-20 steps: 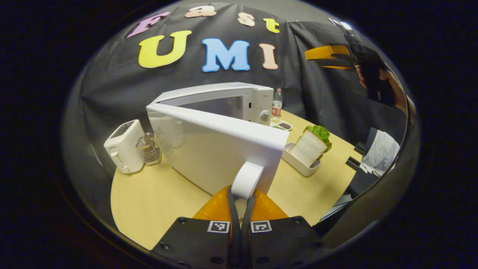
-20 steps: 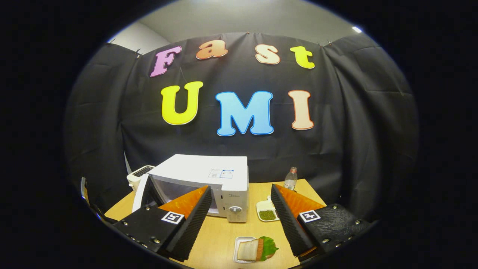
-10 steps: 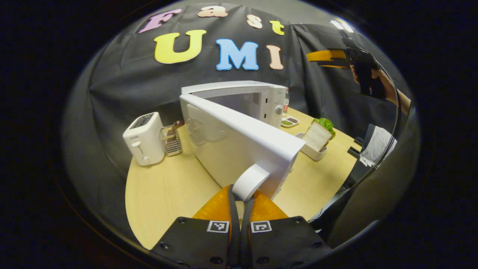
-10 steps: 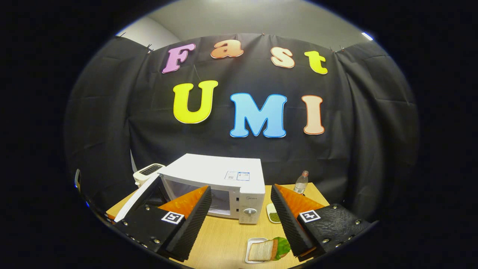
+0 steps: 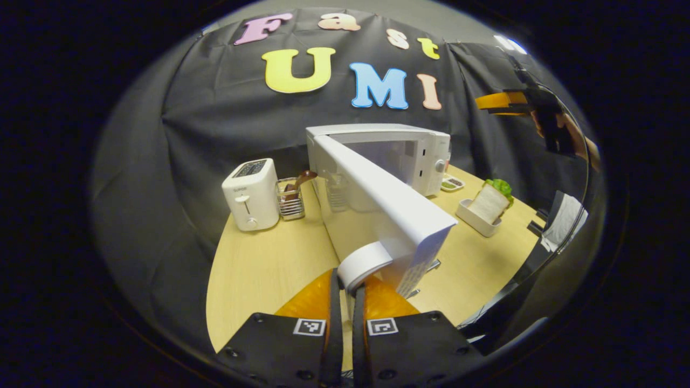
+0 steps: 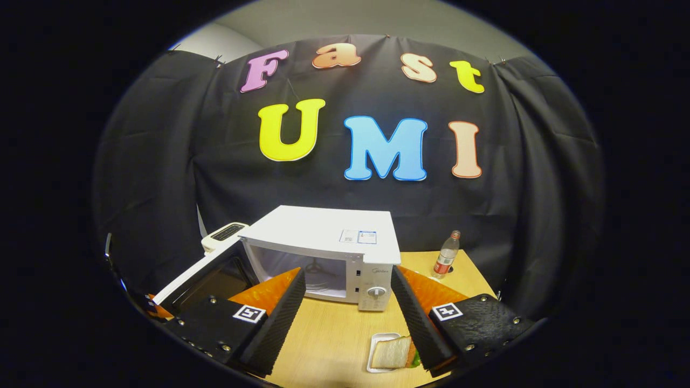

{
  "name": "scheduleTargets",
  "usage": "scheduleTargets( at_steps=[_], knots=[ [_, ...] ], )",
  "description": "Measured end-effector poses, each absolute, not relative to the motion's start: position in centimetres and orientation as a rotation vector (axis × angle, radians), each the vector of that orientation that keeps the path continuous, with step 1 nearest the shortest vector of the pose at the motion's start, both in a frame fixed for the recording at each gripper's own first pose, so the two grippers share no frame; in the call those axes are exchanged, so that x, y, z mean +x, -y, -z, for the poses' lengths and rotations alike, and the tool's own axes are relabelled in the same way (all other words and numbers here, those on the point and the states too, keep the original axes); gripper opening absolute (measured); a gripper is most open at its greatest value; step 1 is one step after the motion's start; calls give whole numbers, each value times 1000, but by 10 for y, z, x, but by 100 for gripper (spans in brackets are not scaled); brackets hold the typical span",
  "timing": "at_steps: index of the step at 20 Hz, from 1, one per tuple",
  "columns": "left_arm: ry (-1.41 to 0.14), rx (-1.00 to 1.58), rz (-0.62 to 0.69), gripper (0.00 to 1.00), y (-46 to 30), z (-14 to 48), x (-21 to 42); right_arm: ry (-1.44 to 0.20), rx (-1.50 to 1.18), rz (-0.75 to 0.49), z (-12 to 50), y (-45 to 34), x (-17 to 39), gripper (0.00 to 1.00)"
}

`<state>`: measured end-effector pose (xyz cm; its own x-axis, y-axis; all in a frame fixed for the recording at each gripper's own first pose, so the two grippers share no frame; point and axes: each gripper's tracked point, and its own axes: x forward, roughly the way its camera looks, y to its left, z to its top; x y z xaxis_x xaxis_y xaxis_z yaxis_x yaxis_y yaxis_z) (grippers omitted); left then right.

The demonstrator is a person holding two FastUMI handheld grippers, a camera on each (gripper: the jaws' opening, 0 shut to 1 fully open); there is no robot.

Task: Open the microwave oven with the left hand, put the food in, and close the microwave oven.

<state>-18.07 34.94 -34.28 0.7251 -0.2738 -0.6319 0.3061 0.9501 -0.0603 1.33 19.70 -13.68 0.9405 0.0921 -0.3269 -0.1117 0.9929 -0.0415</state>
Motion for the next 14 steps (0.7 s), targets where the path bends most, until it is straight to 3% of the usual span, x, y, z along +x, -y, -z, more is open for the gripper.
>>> scheduleTargets(
  at_steps=[2, 3, 5, 10, 12, 14],
  knots=[
    [-667, 18, 287, 29, -358, 339, -179, -342, -63, -108, 141, -195, 12, 96],
    [-665, 7, 263, 46, -365, 340, -179, -349, -62, -111, 143, -195, 10, 96],
    [-665, -24, 229, 65, -368, 338, -184, -359, -59, -116, 147, -189, 8, 96],
    [-613, -50, 105, 63, -364, 293, -209, -385, -54, -96, 161, -154, 6, 96],
    [-533, -41, 32, 58, -365, 251, -207, -405, -43, -82, 171, -136, 6, 96],
    [-434, -18, -60, 61, -370, 202, -195, -435, -40, -77, 185, -118, 8, 96]
  ],
)
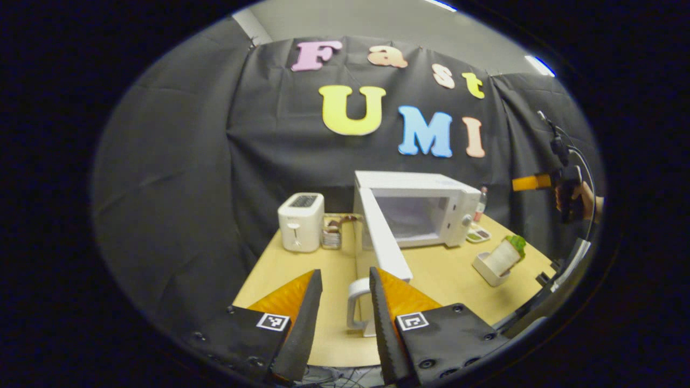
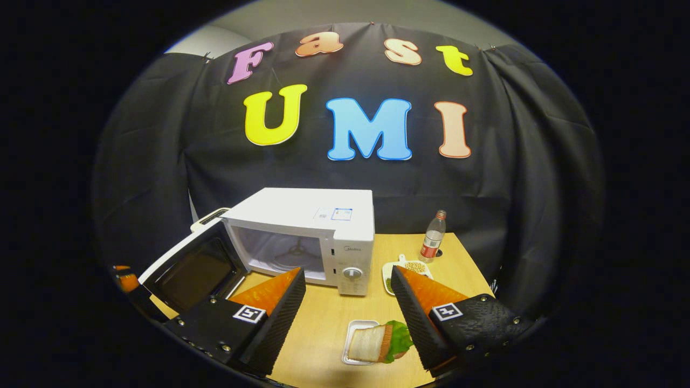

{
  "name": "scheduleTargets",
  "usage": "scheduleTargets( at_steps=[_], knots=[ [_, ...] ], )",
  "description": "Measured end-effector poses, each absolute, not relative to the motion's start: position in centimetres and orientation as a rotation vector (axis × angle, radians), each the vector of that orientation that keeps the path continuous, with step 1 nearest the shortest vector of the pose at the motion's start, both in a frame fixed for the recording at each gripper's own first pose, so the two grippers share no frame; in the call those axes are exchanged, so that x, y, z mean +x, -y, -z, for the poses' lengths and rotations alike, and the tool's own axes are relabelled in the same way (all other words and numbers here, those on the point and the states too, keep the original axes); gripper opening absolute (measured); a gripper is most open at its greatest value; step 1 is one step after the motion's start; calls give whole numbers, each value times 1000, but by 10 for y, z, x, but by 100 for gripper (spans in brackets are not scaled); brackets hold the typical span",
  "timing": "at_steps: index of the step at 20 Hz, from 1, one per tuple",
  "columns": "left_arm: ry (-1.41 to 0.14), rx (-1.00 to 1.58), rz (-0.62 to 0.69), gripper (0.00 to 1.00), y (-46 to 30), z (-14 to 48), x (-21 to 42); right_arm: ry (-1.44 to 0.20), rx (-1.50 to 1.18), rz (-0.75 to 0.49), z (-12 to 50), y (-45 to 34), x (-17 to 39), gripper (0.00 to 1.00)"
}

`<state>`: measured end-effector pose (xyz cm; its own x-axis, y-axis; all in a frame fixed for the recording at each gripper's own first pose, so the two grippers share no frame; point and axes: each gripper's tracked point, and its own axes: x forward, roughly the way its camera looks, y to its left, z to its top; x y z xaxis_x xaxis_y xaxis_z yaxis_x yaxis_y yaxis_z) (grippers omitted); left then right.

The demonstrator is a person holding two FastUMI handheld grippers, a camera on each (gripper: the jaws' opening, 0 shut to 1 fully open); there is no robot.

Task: Open the microwave oven with the left hand, put the food in, and close the microwave oven.

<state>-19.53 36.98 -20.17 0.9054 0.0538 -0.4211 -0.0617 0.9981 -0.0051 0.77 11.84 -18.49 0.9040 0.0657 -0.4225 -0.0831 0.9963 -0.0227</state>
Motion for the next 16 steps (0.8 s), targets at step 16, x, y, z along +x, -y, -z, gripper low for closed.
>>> scheduleTargets(
  at_steps=[16],
  knots=[
    [-92, -51, 24, 98, -136, 47, -21, -944, 262, -111, 362, -41, -27, 98]
  ],
)
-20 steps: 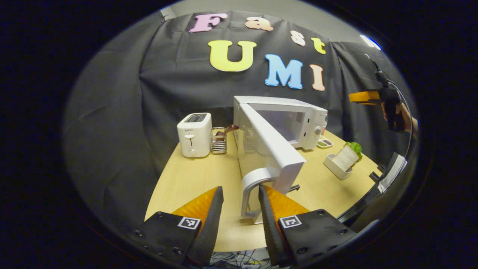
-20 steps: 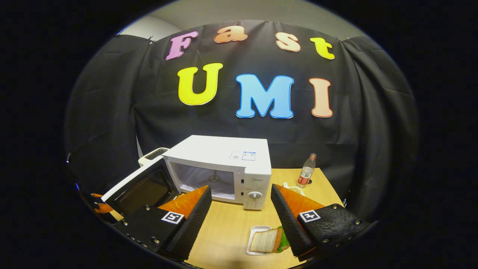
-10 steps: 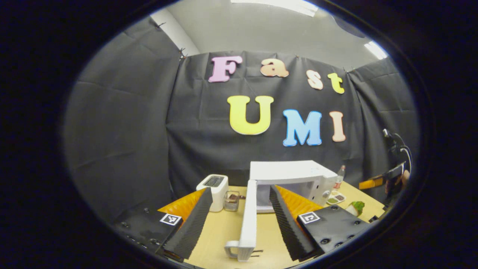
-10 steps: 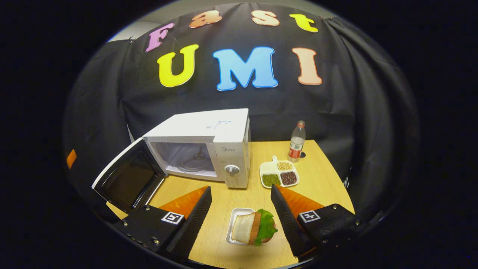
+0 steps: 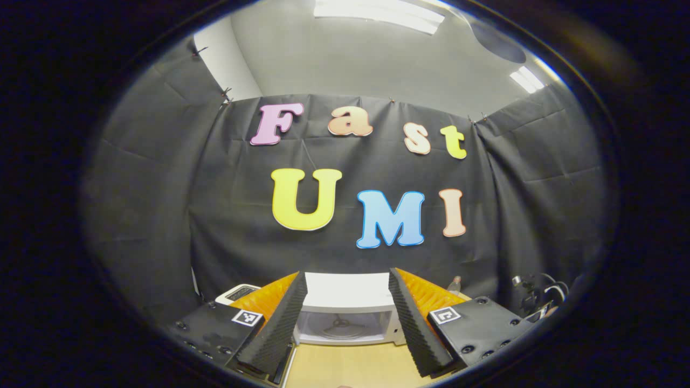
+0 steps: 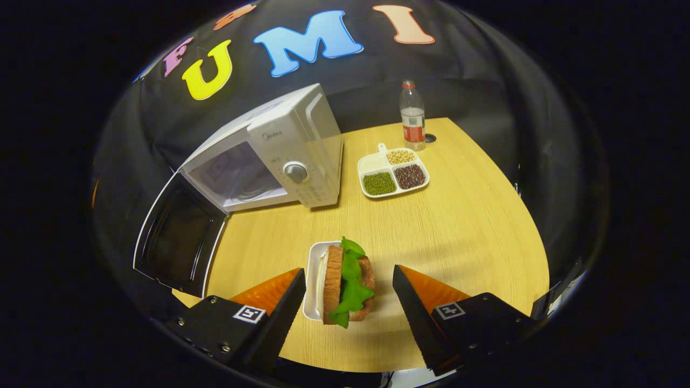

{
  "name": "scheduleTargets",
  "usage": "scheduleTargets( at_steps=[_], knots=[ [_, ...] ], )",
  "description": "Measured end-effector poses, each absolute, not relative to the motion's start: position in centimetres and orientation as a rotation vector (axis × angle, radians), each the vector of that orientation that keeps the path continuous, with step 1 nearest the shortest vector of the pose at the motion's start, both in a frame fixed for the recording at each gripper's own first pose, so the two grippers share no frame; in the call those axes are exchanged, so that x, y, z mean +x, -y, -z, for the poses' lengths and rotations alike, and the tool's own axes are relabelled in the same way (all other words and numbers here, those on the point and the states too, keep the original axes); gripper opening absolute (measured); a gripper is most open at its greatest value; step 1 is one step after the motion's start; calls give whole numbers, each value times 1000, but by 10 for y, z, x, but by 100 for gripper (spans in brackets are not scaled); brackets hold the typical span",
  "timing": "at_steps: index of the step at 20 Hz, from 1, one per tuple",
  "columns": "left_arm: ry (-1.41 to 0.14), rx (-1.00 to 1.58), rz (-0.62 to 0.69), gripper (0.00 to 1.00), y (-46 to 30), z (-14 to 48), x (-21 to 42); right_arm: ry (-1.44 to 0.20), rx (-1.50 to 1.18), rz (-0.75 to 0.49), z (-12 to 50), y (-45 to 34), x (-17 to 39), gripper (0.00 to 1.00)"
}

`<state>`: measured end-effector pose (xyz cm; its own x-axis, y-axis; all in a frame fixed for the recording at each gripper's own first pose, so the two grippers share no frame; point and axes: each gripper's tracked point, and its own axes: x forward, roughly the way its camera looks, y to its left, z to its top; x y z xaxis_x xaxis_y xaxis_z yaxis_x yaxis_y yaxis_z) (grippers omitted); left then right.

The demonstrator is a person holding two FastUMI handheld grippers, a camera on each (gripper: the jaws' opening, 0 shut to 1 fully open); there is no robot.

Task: Open the microwave oven with the left hand, put the food in, and close the microwave oven.

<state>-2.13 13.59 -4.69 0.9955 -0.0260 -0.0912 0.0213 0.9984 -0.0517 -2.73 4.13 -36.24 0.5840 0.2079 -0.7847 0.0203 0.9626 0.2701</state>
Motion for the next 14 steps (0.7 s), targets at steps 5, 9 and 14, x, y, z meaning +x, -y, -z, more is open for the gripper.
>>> scheduleTargets(
  at_steps=[5, 9, 14],
  knots=[
    [-66, -45, 4, 97, -120, 27, -12, -1037, 323, -151, 394, -47, -30, 96],
    [-81, -48, 8, 97, -118, 31, -6, -1088, 369, -170, 402, -57, -29, 83],
    [-95, -39, 45, 97, -131, 38, 3, -1115, 502, -155, 398, -67, -28, 40]
  ],
)
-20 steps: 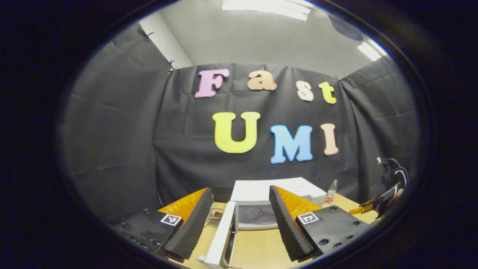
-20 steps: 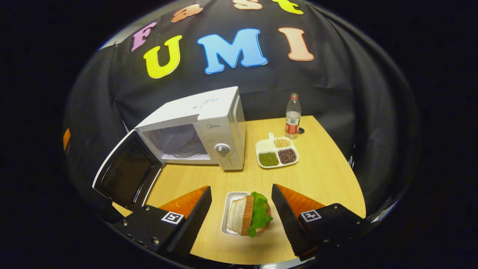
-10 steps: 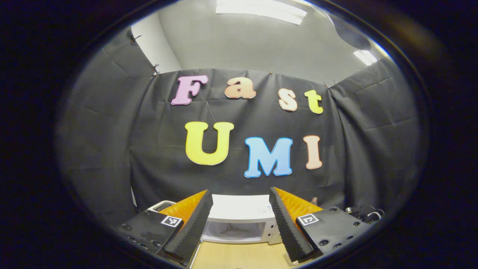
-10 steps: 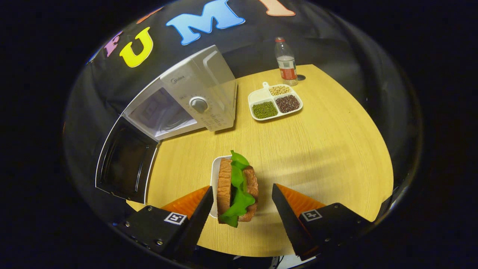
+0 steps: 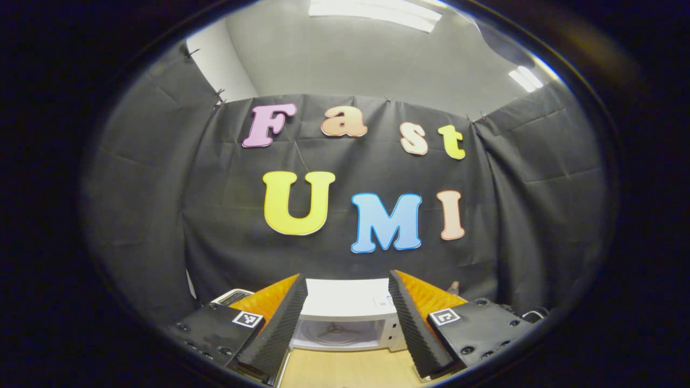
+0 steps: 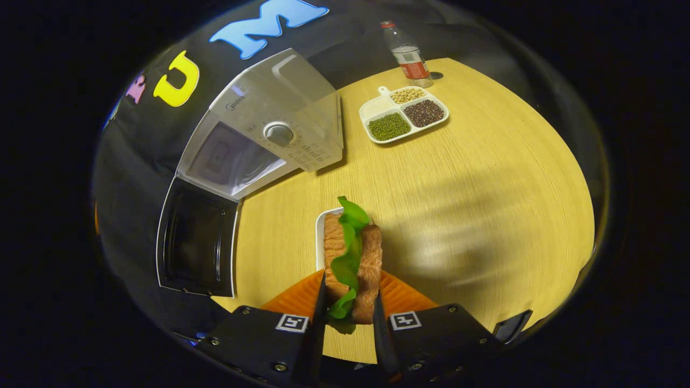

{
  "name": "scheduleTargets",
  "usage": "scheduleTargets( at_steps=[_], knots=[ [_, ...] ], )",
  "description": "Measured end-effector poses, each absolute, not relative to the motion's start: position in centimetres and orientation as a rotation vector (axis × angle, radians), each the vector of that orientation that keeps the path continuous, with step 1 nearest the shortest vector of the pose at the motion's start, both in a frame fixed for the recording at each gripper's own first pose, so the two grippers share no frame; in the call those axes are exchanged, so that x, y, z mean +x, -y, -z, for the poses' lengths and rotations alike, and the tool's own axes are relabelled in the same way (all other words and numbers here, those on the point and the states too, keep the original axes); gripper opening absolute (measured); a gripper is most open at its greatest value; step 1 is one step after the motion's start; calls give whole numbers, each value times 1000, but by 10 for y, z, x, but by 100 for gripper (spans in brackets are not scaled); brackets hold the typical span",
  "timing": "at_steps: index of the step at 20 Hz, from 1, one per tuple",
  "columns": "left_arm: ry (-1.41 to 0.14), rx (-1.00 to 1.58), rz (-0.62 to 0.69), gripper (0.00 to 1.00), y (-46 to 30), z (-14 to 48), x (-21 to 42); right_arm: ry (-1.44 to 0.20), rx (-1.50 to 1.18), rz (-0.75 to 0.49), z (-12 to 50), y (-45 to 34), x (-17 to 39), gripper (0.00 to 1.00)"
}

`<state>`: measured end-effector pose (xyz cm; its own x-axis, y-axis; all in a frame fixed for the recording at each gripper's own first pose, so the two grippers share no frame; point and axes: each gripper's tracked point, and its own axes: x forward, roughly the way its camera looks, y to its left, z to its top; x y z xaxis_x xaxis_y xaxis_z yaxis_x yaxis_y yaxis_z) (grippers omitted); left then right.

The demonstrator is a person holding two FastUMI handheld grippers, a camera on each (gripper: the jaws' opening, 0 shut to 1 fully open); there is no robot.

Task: Open the microwave oven with the left hand, put the food in, and close the microwave oven.

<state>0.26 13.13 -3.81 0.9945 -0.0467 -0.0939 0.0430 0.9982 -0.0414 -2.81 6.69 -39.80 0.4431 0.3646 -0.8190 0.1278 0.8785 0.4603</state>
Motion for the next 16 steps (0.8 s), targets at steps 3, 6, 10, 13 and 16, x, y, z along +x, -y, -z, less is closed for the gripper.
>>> scheduleTargets(
  at_steps=[3, 6, 10, 13, 16],
  knots=[
    [-87, -49, 66, 96, -153, 36, 3, -1094, 556, -101, 386, -66, -27, 27],
    [-77, -71, 79, 96, -180, 33, 7, -1019, 650, -73, 356, -74, -22, 27],
    [-81, -96, 99, 96, -216, 33, 8, -883, 833, -148, 301, -112, -11, 27],
    [-78, -90, 112, 97, -241, 35, 9, -799, 948, -202, 274, -149, -4, 27],
    [-66, -88, 133, 97, -262, 30, 6, -746, 982, -230, 263, -183, 5, 26]
  ],
)
